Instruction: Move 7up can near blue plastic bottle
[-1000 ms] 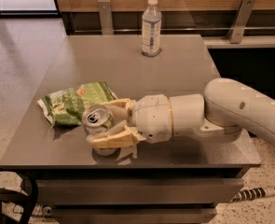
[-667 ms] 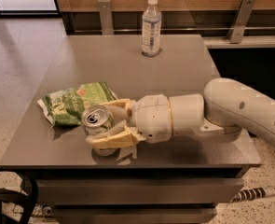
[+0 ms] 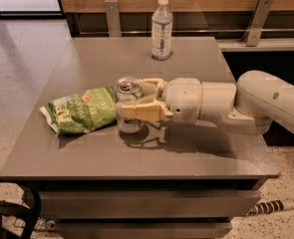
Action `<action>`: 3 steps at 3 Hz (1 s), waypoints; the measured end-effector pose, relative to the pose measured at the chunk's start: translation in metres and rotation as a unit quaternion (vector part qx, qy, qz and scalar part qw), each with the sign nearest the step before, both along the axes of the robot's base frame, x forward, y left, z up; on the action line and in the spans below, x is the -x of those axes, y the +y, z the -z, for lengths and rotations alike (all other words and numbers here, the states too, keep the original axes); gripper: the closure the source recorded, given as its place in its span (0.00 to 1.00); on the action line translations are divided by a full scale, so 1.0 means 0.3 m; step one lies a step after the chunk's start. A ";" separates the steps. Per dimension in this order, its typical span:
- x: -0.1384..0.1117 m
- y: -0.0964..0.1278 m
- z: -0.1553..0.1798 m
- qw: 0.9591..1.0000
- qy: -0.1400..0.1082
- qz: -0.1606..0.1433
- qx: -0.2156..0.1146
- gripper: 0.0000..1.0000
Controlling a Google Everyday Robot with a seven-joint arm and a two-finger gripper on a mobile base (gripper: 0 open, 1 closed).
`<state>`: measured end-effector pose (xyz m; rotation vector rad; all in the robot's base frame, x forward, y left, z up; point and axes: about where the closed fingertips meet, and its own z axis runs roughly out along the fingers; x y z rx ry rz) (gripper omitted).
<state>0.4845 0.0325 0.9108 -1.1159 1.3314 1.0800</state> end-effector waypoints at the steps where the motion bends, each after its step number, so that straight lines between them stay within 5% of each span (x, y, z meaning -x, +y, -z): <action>1: -0.183 -0.033 -0.058 0.998 0.028 0.047 0.009 1.00; 3: -0.509 -0.001 -0.173 0.992 0.059 0.091 0.067 1.00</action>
Offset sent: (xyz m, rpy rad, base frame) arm 0.1711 -0.0076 0.0576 -0.1430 0.1530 -0.2049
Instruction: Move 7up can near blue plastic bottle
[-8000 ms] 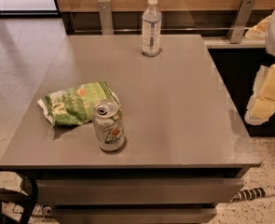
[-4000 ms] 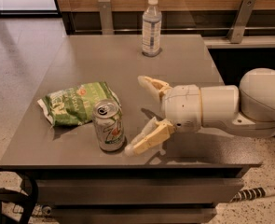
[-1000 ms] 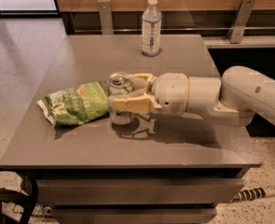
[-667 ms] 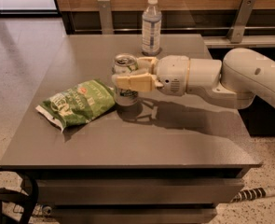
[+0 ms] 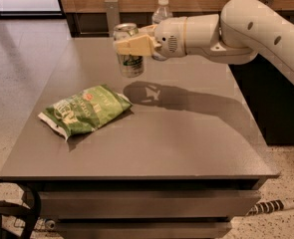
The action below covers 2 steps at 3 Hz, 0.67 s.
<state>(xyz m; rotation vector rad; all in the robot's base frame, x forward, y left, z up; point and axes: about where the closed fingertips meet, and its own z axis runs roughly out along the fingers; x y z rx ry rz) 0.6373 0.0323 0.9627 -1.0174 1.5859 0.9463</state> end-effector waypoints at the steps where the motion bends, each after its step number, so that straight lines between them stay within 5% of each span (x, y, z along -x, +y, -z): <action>1: -0.104 0.032 0.002 1.000 -0.007 0.022 0.007 1.00; 2: -0.199 0.041 0.054 0.998 -0.020 0.066 -0.012 1.00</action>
Offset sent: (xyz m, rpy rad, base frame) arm 0.1103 0.0094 -0.0280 0.1197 -0.1571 -0.3411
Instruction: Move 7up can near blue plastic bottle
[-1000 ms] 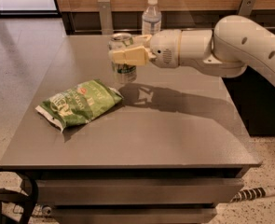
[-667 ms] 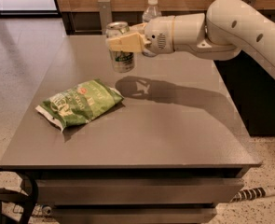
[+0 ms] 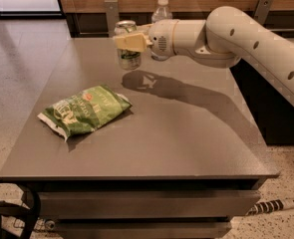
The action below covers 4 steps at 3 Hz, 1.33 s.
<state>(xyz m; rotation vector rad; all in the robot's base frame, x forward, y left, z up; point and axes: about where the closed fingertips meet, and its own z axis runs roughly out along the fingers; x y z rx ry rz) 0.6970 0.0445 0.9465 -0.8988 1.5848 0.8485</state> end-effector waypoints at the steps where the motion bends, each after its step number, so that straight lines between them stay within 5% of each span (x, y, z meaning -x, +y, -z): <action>1: -0.084 0.016 0.008 0.998 -0.035 0.046 -0.022 1.00; 2: -0.217 0.038 0.001 0.993 -0.066 0.098 -0.029 1.00; 4: -0.247 0.039 0.015 0.991 -0.060 0.115 -0.029 1.00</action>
Offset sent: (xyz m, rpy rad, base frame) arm 0.0773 0.0001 -0.0001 0.0886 -0.1771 -0.2682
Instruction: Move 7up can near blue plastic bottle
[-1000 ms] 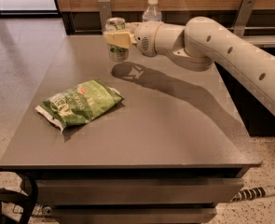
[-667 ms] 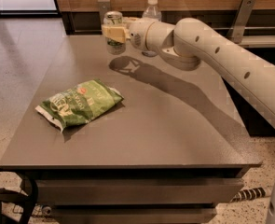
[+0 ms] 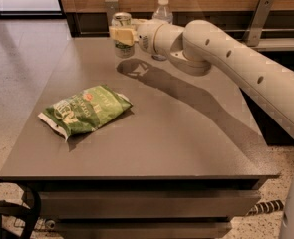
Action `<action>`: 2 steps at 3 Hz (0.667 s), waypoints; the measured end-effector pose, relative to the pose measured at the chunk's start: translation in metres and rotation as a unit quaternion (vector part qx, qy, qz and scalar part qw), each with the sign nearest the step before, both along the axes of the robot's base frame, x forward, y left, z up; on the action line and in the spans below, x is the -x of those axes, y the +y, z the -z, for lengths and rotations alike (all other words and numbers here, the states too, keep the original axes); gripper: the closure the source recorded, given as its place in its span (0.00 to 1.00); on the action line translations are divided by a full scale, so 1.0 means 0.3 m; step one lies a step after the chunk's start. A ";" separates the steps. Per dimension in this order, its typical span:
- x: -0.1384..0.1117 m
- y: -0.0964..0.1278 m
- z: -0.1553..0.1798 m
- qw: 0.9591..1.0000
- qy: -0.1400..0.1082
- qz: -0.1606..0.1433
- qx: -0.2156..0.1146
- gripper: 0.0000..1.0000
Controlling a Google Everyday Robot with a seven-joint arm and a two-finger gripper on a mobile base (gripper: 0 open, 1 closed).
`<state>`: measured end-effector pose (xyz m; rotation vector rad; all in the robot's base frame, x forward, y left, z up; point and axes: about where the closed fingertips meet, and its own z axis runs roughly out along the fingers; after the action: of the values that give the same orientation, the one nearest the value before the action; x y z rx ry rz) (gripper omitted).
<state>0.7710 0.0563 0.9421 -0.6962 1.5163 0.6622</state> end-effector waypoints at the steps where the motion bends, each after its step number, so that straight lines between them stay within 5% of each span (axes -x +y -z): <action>1: -0.055 -0.002 0.028 0.999 0.012 0.046 0.007 1.00; 2: -0.096 -0.014 0.058 0.996 0.018 0.086 0.014 1.00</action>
Offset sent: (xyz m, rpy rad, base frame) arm 0.0441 -0.0155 -0.0290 -0.0501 0.0493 -0.2878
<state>0.7997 0.0522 0.9246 -0.5698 1.6016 0.5256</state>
